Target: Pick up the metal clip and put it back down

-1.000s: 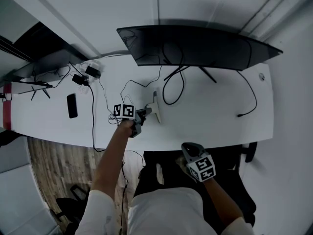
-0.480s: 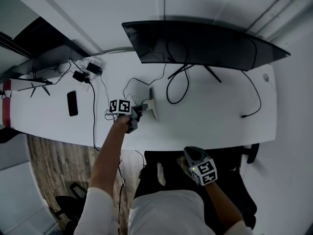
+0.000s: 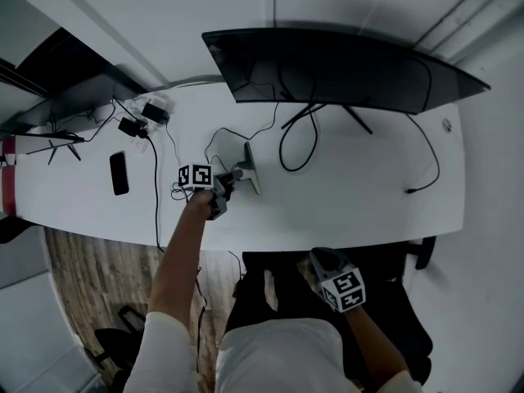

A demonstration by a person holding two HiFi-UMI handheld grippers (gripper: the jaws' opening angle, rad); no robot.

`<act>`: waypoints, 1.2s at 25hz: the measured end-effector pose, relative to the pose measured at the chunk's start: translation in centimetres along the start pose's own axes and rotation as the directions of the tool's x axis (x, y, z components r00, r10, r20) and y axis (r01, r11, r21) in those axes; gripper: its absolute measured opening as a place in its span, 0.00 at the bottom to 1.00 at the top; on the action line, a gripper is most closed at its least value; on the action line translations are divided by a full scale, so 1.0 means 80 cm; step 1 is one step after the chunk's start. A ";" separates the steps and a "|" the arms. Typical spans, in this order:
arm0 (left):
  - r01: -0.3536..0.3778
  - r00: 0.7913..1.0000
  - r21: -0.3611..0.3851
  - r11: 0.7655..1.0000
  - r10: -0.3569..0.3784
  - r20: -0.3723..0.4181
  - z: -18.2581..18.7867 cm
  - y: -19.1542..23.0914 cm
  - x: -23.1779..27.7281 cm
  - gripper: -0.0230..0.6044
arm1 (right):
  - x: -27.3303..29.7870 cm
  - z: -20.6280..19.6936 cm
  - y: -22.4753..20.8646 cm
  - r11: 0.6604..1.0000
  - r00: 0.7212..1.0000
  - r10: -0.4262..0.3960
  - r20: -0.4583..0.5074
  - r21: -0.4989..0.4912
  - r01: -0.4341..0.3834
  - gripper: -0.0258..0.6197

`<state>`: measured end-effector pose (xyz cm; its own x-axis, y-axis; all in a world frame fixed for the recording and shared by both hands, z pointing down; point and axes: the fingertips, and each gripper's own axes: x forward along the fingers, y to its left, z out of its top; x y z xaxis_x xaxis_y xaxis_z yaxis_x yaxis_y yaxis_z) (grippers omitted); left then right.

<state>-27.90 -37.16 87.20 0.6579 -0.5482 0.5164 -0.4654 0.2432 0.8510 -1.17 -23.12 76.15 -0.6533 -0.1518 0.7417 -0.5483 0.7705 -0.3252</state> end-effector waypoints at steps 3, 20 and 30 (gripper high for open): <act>-0.008 1.000 0.024 1.000 0.008 0.011 0.004 0.002 0.001 0.10 | 0.001 -0.003 0.000 1.000 1.000 -0.007 -0.001 0.006 0.007 0.09; -0.093 0.985 0.041 0.995 0.086 0.150 0.024 0.003 -0.046 0.36 | -0.012 0.004 0.035 0.999 0.998 -0.042 0.037 0.013 0.041 0.09; -0.049 0.958 0.030 0.998 0.039 0.285 -0.014 -0.014 -0.127 0.35 | -0.044 0.032 0.064 0.994 0.989 -0.106 0.107 -0.007 0.107 0.09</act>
<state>-33.37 -30.98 81.14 0.4435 -0.7434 0.5007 -0.5146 0.2462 0.8213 -3.02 -20.23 70.42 -0.6437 -0.2977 0.7050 -0.6113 0.7543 -0.2396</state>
